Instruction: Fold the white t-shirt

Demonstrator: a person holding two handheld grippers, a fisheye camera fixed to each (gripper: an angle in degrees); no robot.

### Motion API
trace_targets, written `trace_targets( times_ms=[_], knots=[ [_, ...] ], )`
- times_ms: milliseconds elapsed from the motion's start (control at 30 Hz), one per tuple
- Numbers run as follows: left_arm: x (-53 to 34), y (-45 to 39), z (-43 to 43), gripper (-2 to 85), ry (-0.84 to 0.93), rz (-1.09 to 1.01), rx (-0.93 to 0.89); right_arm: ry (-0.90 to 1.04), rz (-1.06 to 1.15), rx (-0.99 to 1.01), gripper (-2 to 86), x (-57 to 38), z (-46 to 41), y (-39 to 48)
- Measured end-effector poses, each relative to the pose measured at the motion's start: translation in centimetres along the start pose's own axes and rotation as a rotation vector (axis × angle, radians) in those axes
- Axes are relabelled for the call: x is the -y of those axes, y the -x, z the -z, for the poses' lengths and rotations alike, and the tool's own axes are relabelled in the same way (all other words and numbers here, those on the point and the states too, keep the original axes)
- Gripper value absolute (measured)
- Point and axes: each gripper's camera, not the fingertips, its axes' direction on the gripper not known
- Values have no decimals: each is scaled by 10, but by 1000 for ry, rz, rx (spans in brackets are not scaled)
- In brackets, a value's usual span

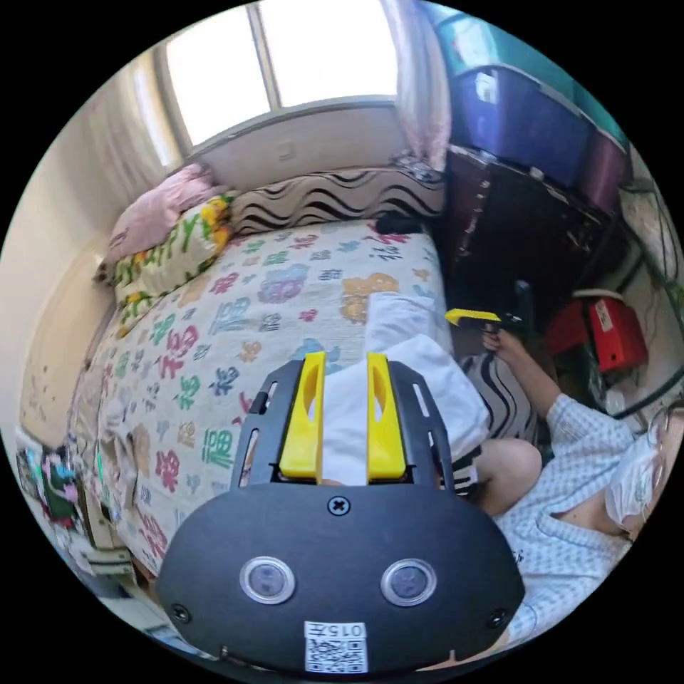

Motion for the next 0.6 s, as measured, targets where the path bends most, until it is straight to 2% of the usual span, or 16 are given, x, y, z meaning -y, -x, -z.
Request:
trace_targets(
  times_ms=[100,200,300,367,500,600],
  knots=[
    [54,-122,-83,74,213,-299,-140,55,-41,-31,70,-5,-23,-5],
    [87,-221,-179,80,405,-456,-100,81,-86,23,73,-5,-40,-7],
    [95,-276,-277,86,640,-513,9,84,-74,51,52,-7,-48,-2],
    [83,-290,-335,77,789,-528,205,88,-68,78,32,-14,-50,4],
    [72,-298,-328,43,732,-530,239,-23,-45,105,10,-30,-24,23],
    [66,-291,-269,24,545,-475,239,-136,-16,132,1,-37,11,52]
  ],
)
